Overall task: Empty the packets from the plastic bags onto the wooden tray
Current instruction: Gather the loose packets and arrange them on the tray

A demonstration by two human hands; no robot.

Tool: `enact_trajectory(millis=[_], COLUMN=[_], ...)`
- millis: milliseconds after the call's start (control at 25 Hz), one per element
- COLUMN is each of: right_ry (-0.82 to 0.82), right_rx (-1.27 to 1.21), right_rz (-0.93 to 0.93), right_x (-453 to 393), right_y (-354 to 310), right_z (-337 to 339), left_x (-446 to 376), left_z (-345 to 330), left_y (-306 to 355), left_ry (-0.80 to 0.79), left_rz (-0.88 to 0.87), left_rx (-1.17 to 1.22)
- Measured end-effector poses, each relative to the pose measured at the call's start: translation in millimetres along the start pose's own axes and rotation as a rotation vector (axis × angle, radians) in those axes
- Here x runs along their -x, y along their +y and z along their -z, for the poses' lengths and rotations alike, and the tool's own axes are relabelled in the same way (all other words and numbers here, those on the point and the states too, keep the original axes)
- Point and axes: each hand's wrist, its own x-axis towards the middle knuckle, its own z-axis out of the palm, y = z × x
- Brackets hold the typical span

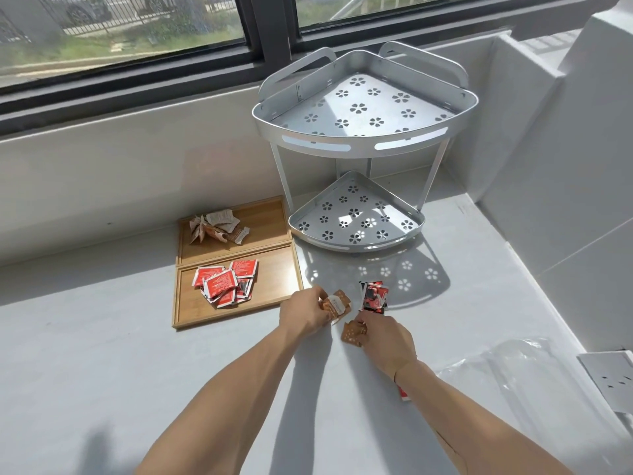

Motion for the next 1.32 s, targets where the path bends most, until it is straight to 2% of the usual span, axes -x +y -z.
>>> enact_trajectory(millis=[80,240,520,680,880,1000,1120,1320], right_ry=[0.01,0.031,-0.028,-0.101,-0.215,-0.241,-0.197,-0.144], right_rx=[0.02,0.021,0.141,0.109,0.274,0.309,0.349,0.326], right_rz=[-0.002,0.008,0.119,0.129,0.207,0.25,0.262,0.282], right_x=[1.5,4.9,0.9,-2.3,-27.1,-50.7,-74.7,-116.1], right_y=[-1.8,-6.6,-36.4,-62.2,-114.0,-144.9,-171.8,-206.3], right_z=[-1.5,-3.9,-14.1,-13.7,1.9,8.7,18.3,22.6], left_x=[6.2,25.6,56.0,61.0,53.3,47.3,36.8,0.5], left_z=[-3.8,-7.6,-2.5,20.1,61.2,85.5,116.1,164.3], left_y=[3.9,-7.2,-65.8,-103.2,-149.8,-180.9,-206.0,-233.7], left_ry=[0.053,0.085,-0.01,-0.084,-0.132,-0.107,-0.06,0.098], left_rz=[0.007,0.022,0.093,0.041,-0.009,-0.014,0.012,0.049], left_rx=[-0.065,-0.025,0.149,0.112,0.059,0.085,0.093,0.053])
